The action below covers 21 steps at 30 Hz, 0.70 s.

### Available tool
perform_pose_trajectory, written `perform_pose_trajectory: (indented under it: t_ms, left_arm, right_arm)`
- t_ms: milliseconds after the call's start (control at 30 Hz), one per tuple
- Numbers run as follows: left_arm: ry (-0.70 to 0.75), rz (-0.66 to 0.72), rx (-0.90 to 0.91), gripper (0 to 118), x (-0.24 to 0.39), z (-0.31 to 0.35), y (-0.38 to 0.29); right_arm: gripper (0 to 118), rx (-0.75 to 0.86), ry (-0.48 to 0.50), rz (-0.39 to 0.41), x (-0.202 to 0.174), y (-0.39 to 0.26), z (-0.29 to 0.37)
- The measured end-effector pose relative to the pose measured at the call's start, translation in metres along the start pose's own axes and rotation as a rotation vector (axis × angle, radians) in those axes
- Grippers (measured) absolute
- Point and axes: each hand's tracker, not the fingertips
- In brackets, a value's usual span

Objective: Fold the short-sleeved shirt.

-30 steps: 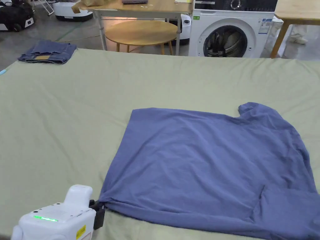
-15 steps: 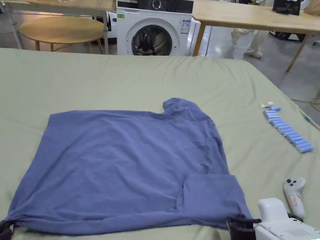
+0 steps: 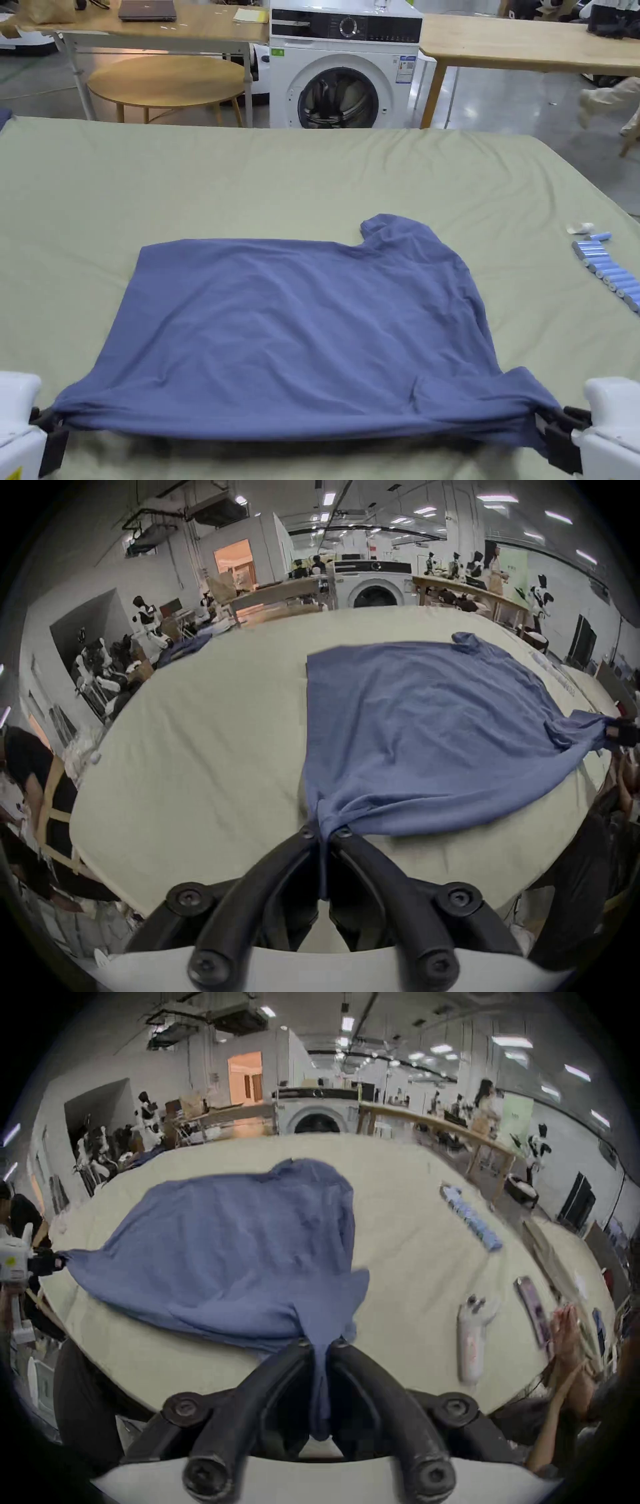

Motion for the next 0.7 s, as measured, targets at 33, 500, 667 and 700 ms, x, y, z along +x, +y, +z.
perform_pose_trajectory:
  t_ms: [33,500,667,700]
  left_arm:
    - [-0.003,-0.007,0.008,0,-0.001,-0.003,0.011]
    - [0.017,0.040,-0.218,0,0.001,-0.163,0.136]
    - [0.011,0.085,-0.112,65,0.003,-0.145,0.123]
    - [0.004,0.073,-0.073,99,0.004,-0.133,0.118]
  right_arm:
    - [2,0.021,0.004,-0.007,0.000,0.013,-0.001]
    - [2,-0.027,-0.080,-0.072,-0.009,0.101,-0.177]
    - [62,-0.006,-0.051,-0.085,-0.005,0.089,-0.170]
    - [98,0.001,-0.041,-0.087,-0.005,0.088,-0.158]
